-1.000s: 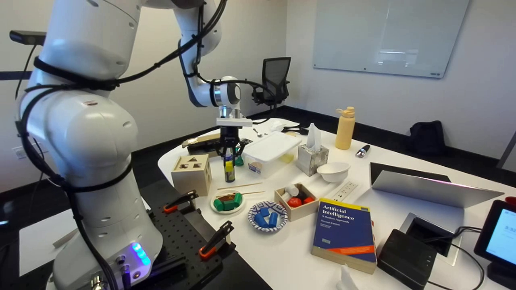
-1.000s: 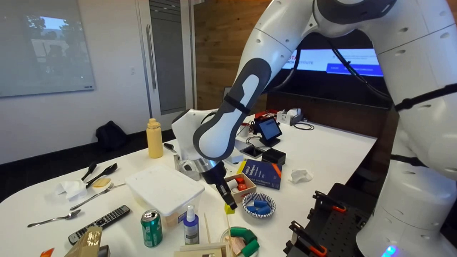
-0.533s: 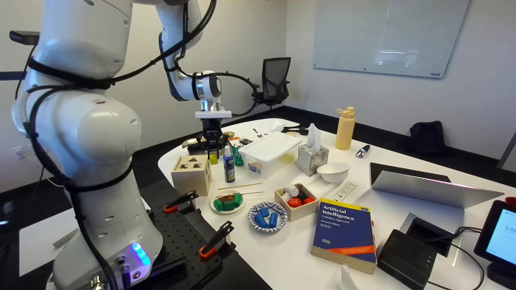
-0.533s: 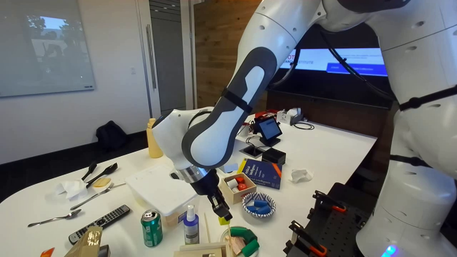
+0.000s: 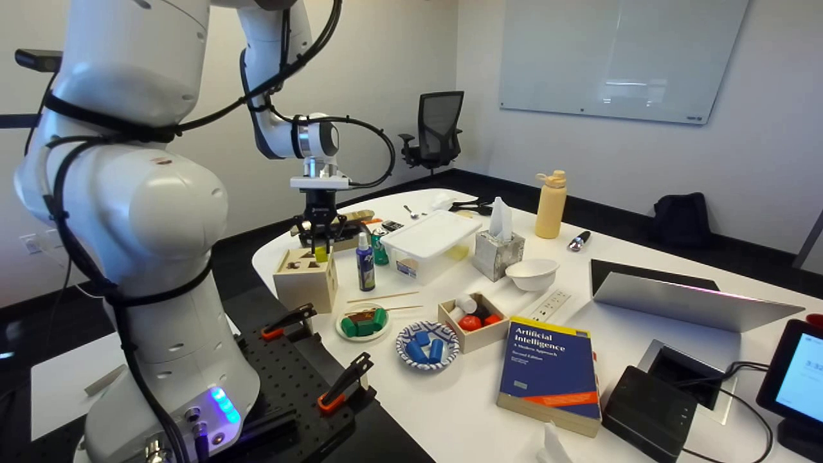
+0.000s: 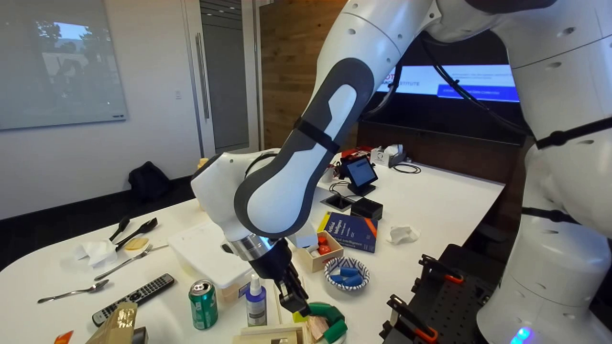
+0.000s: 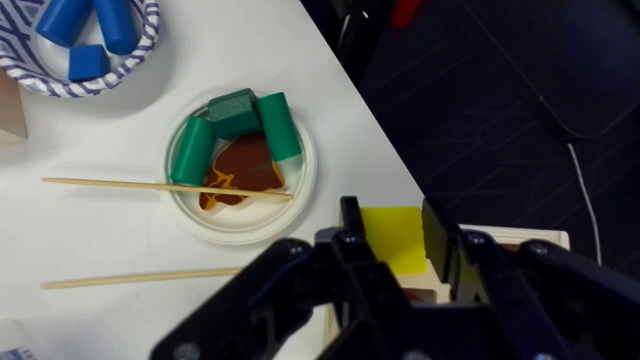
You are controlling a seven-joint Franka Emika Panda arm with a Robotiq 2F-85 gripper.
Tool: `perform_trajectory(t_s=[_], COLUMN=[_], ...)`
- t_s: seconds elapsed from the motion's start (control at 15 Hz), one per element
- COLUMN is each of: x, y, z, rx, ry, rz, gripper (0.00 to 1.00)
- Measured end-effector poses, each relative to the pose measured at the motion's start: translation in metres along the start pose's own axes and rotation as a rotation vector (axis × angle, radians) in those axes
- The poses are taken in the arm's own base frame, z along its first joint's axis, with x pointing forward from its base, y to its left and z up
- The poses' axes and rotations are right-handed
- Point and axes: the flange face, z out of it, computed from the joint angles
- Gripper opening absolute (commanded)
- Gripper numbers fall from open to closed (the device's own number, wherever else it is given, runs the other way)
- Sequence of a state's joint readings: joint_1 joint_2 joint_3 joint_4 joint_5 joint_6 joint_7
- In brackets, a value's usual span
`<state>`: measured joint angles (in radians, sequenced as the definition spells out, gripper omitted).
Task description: Put the yellow block in the toy box
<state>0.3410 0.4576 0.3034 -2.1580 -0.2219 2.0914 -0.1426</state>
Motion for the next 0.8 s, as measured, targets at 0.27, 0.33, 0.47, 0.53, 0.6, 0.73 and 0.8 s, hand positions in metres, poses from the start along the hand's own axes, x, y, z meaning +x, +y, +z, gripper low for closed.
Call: perform_trajectory(t_s=[0.27,0.33,0.47,0.53,0.6,0.73,0.8], x=[0.007,0.008,0.013,0.015,0.017,0.022,0.025], y=[-0.021,-0.024,-0.027,-0.028,-0.028,-0.028,-0.029], z=[0.001,0.003,0.007,0.010,0.013,0.017,0.019], rx=[0.023,0.031,0.042,0.048,0.054,0.061,0.063], ry=[0.003,0.005,0.014,0.015,0.017,0.028,0.035], rz=[0.034,0.040,0.055,0.058,0.060,0.070,0.072], gripper=[0.10,0.10,0.10,0.10,0.10,0.10,0.10])
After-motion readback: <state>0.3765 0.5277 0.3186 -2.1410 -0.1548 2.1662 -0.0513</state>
